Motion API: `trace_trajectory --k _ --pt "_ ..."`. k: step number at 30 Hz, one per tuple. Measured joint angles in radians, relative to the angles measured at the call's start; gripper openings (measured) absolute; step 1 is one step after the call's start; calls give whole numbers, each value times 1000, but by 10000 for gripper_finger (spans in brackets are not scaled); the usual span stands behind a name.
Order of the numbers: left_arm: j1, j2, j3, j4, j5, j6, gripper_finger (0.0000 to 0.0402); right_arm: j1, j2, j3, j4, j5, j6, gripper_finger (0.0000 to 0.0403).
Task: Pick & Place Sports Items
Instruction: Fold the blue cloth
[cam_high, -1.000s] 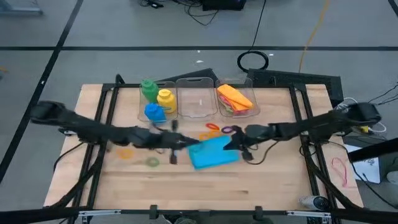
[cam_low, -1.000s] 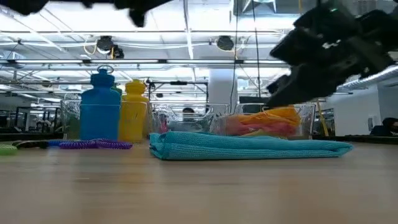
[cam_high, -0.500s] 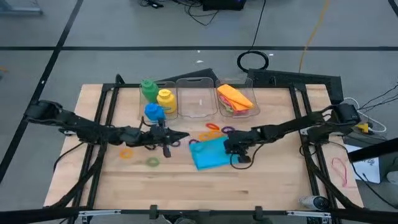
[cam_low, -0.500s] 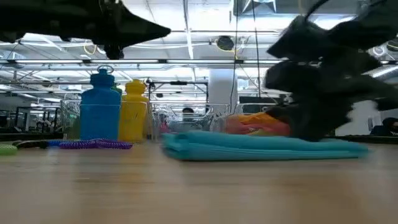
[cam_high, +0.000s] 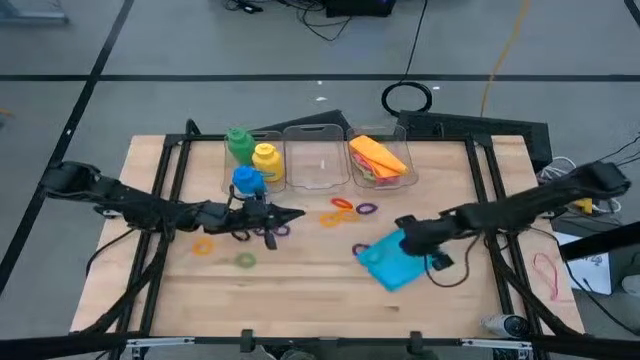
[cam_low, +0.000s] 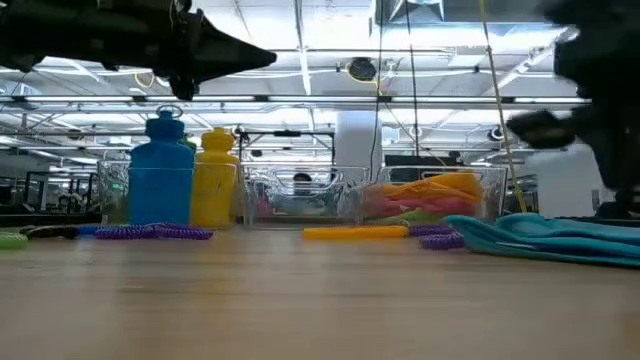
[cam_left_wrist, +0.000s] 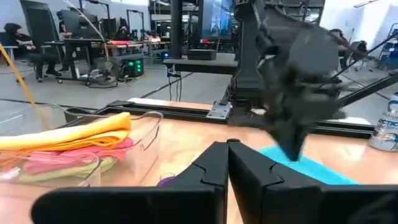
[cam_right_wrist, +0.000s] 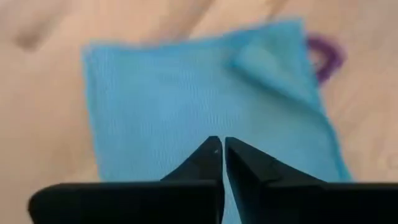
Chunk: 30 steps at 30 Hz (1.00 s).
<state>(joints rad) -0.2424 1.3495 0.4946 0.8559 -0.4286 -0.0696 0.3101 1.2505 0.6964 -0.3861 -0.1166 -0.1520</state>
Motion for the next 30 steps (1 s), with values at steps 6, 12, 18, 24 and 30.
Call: trace_trajectory --k 6,12,18,24,30 --pt "0 0 0 -18 0 0 17 14 -150 -1 16 120 217 24" --pt "0 1 0 -35 0 -21 17 -52 -224 -1 -195 120 466 117" --pt "0 1 0 -39 0 -36 17 -146 -244 -63 -248 65 624 227" --pt "0 1 0 -38 0 -39 17 -208 -244 -187 -168 -29 715 293" --pt "0 1 0 -38 0 -41 17 -221 -251 -332 30 -119 830 301"
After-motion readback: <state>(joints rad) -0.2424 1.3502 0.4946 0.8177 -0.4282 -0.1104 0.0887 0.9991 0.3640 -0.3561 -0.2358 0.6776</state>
